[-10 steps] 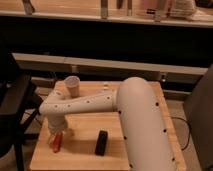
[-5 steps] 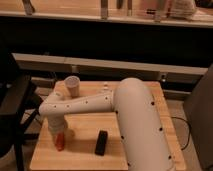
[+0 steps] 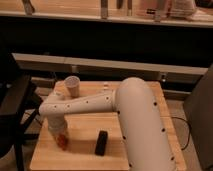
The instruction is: Place the pepper in the ceramic bowl
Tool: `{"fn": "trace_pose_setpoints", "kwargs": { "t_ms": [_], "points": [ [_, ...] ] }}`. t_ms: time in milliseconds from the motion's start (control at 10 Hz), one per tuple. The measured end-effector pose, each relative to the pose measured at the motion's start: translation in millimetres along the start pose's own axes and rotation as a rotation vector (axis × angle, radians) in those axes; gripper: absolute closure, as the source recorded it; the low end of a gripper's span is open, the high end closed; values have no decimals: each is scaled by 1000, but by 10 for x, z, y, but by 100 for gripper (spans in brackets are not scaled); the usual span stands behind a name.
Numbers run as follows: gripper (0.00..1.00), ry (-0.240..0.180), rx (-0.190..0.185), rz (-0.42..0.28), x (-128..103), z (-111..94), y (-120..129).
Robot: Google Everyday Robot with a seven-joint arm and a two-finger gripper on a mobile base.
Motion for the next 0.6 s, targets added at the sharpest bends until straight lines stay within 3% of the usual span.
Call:
{"fn": "trace_pose_setpoints", "kwargs": {
  "t_ms": [100, 300, 600],
  "points": [
    [92, 15, 10, 0, -13, -137, -2],
    [100, 4, -6, 10, -15, -286, 12],
    [100, 5, -18, 26, 53, -214, 185]
  ]
}}
